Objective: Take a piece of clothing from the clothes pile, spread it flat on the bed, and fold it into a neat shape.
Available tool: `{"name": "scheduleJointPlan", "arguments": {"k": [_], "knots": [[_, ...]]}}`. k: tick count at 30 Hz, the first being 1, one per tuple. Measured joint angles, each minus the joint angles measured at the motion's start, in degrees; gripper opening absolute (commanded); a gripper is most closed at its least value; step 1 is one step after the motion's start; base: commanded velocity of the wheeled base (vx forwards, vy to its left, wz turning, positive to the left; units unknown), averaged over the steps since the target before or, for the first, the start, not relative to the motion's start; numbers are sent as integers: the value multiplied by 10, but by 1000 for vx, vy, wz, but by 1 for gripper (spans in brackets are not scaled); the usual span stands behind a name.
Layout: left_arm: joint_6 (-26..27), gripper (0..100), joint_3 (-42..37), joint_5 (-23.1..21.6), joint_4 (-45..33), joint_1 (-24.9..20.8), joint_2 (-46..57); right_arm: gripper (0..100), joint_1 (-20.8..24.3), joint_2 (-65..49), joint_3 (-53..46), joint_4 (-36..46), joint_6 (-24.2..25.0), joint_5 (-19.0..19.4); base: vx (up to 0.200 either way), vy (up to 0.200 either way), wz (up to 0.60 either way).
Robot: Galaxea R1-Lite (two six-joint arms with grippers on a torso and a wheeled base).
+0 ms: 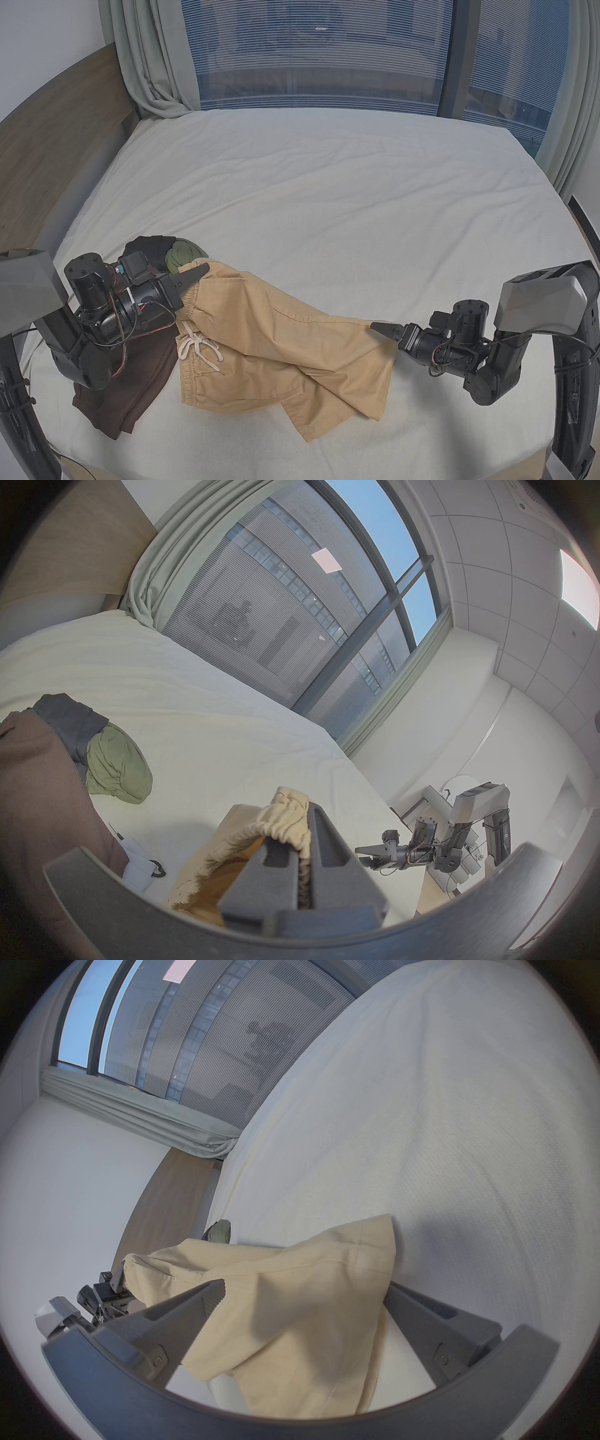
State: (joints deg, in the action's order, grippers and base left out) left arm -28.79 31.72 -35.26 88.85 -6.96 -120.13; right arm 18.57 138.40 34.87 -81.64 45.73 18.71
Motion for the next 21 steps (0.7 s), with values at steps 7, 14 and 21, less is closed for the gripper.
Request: {"name": "scheduleJointPlan", "arguments": {"k": [7,14,21], "knots": [[0,0,0,0,0,0,0,100,-9,31,30,-12,-3,-1,0,0,0],[0,0,-1,0,0,0,0,100,-16,46,42,-33,0,0,0,0,0],[-1,0,0,0,0,0,0,100,-14,37,34,-66,20,3,0,0,0]]}}
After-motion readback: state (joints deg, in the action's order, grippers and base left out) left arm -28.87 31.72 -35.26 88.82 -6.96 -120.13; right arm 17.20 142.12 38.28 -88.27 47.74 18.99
